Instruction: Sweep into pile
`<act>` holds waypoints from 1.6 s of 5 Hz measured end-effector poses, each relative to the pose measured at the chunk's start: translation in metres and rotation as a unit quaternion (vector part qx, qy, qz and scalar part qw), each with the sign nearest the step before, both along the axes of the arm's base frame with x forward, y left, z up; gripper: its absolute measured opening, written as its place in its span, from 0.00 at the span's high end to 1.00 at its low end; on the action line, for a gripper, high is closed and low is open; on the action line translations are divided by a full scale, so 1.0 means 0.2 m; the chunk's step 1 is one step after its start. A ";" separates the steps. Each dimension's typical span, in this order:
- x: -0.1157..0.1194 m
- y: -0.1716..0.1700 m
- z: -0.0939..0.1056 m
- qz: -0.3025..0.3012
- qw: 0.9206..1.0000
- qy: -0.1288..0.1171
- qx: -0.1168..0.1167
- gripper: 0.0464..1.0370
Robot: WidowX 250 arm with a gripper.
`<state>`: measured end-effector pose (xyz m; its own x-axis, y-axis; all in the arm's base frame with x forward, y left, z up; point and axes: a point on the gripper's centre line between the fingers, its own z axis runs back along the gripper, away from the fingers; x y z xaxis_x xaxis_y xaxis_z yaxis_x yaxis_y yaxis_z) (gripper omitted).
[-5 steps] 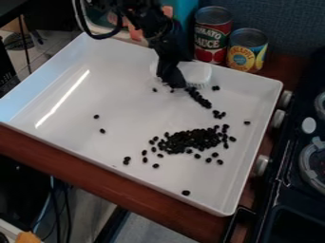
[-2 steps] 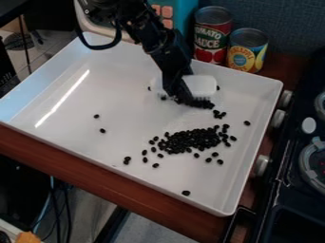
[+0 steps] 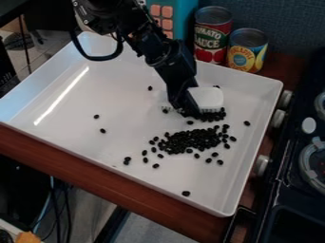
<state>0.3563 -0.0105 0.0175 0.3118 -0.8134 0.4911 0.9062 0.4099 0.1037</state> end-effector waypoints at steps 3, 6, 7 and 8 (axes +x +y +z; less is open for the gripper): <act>-0.04 -0.05 0.01 -0.011 0.999 0.012 -0.031 0.29; -0.21 -0.02 0.20 0.048 0.999 -0.008 0.002 0.29; -0.14 0.08 0.34 0.035 0.998 -0.060 -0.012 0.29; -0.10 0.29 0.42 0.045 0.996 -0.075 0.023 0.29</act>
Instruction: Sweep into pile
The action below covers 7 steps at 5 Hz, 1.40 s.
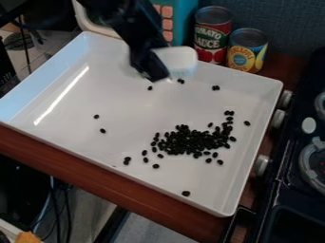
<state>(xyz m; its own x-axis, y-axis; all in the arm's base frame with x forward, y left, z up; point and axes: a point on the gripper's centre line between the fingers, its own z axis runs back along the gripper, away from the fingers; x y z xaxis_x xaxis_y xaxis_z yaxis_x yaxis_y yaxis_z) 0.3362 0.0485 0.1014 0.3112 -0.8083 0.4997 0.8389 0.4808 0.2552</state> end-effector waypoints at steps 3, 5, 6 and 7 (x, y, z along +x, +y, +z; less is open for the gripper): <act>-0.10 0.53 -0.26 0.227 0.965 0.106 0.073 0.29; -0.27 0.62 -0.34 0.359 0.916 0.166 0.064 0.29; -0.30 0.58 -0.36 0.355 0.919 0.162 0.052 0.29; -0.30 0.55 -0.39 0.333 0.930 0.149 0.048 0.29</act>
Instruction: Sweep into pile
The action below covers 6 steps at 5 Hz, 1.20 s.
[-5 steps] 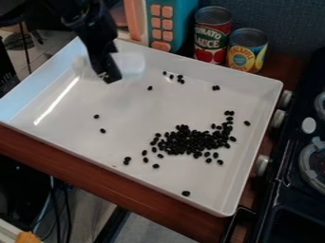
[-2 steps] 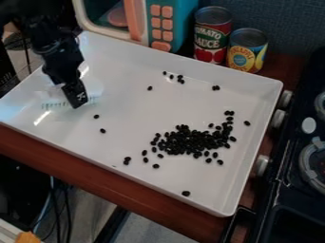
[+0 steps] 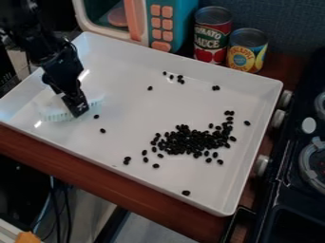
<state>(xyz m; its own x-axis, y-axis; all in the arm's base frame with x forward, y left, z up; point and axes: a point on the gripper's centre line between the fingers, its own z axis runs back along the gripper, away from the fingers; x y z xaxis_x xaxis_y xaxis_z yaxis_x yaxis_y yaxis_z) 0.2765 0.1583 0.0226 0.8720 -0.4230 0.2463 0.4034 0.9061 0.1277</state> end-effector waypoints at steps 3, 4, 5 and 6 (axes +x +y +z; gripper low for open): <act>0.02 -0.22 -0.07 0.014 1.000 -0.016 -0.007 0.29; -0.05 -0.43 -0.06 0.024 0.998 0.014 -0.054 0.29; -0.11 -0.58 0.00 0.040 0.994 0.041 -0.097 0.29; -0.13 -0.65 0.06 0.045 0.991 0.044 -0.114 0.29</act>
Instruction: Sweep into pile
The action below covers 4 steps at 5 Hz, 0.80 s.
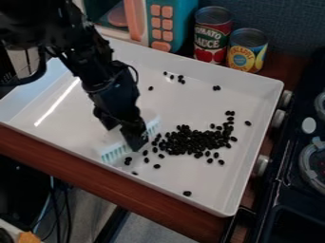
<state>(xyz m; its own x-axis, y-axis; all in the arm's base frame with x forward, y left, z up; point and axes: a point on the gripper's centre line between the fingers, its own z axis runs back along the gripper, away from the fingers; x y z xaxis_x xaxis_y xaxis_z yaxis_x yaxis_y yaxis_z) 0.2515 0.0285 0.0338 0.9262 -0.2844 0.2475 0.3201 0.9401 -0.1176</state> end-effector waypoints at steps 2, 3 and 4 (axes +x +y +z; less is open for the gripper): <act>0.05 -0.01 0.01 -0.019 0.999 -0.031 0.013 0.29; 0.20 0.16 0.11 -0.039 0.994 -0.095 0.035 0.29; 0.32 0.32 0.09 -0.036 0.993 -0.104 0.052 0.29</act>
<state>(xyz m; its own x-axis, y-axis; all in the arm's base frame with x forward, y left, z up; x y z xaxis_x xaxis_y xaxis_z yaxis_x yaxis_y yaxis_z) 0.3157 0.0934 0.0515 0.8343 -0.3821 0.3974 0.3940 0.9175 0.0549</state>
